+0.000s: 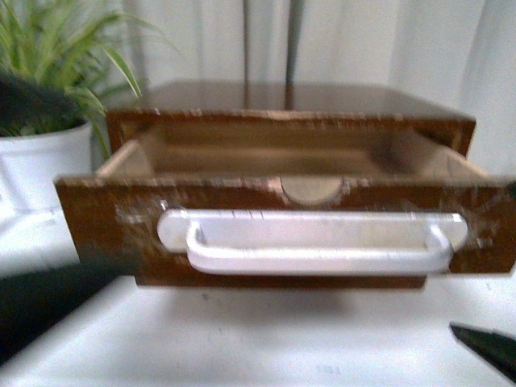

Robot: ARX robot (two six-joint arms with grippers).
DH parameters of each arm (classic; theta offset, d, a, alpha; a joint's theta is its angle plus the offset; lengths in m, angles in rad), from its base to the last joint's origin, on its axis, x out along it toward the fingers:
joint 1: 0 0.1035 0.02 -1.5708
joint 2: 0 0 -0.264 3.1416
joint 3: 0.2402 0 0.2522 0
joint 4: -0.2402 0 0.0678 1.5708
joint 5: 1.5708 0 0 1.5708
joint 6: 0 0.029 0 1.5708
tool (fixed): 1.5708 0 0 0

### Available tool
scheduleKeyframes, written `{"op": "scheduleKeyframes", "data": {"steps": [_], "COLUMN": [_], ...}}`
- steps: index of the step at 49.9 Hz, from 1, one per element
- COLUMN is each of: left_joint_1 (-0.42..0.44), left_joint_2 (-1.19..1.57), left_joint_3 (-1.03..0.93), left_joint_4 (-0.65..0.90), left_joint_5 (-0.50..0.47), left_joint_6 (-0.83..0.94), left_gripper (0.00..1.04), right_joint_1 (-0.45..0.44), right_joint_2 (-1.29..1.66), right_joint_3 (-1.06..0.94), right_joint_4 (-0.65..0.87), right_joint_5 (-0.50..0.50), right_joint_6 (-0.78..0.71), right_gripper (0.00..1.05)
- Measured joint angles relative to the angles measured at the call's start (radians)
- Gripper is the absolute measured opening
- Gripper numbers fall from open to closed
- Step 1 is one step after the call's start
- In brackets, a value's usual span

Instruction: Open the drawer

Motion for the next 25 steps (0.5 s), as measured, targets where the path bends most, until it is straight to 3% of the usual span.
{"op": "scheduleKeyframes", "data": {"steps": [9, 25], "left_joint_1": [0.103, 0.216], "left_joint_2": [-0.131, -0.492], "left_joint_3": [-0.148, -0.222], "left_joint_4": [-0.018, -0.349], "left_joint_5": [-0.129, -0.274], "left_joint_6": [-0.172, -0.457], "left_gripper": [0.98, 0.98], "right_joint_1": [-0.102, -0.201], "right_joint_2": [-0.208, -0.558], "right_joint_3": [-0.158, -0.256], "right_joint_4": [0.009, -0.150], "right_joint_5": [0.052, 0.134], "right_joint_6": [0.111, 0.295], "right_gripper": [0.96, 0.96]}}
